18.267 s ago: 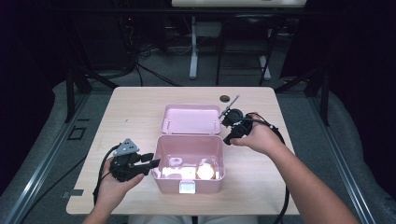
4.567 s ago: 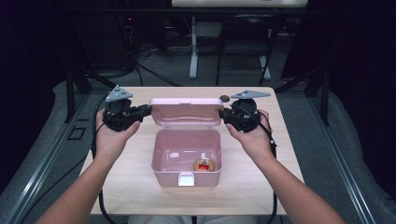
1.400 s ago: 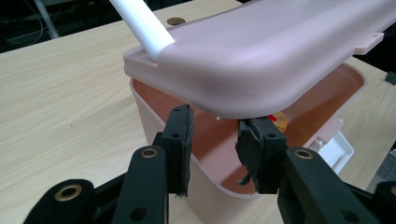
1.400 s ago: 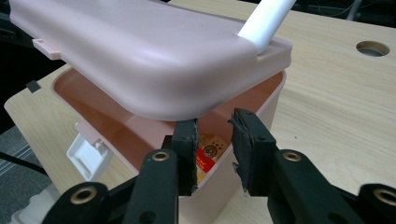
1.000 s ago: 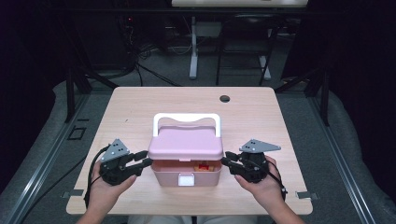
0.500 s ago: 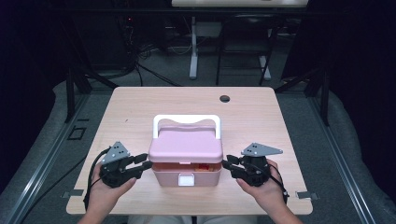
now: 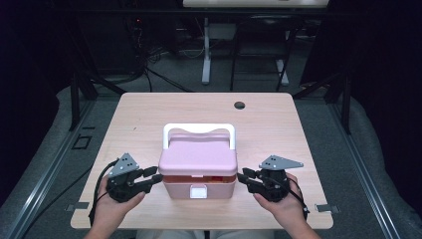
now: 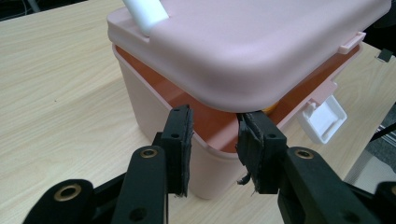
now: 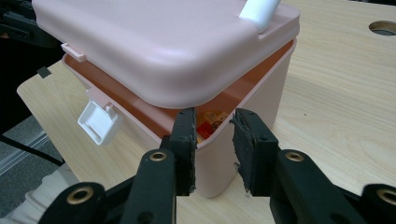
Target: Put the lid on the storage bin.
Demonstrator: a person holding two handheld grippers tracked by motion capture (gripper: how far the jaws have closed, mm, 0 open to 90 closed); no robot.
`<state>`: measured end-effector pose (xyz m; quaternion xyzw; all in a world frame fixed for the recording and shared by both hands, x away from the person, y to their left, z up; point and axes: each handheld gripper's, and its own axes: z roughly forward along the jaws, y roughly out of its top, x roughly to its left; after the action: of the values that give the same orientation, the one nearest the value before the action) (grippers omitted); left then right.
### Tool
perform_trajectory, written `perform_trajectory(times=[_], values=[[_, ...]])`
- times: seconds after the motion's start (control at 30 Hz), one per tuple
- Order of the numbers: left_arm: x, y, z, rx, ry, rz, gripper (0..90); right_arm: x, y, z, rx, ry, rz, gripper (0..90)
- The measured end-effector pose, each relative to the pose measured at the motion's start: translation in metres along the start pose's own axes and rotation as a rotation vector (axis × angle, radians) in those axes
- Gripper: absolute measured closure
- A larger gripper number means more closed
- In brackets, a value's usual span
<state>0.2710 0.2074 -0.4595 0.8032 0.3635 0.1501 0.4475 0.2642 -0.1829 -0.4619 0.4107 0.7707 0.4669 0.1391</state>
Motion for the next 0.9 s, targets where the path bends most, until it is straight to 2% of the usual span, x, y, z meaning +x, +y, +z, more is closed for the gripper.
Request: perform_trajectory(times=[0.4, 0.8, 0.9], values=[[-0.003, -0.005, -0.001, 0.027, -0.012, 0.012, 63.9, -0.001, -0.003, -0.004, 0.002, -0.007, -0.006, 69.2], [-0.003, -0.011, -0.002, 0.048, -0.017, 0.002, 63.3, -0.002, -0.002, -0.003, -0.001, -0.004, 0.004, 69.2], [-0.001, -0.013, -0.004, 0.032, -0.017, -0.015, 61.0, -0.003, -0.002, -0.004, -0.002, -0.004, 0.008, 68.7]])
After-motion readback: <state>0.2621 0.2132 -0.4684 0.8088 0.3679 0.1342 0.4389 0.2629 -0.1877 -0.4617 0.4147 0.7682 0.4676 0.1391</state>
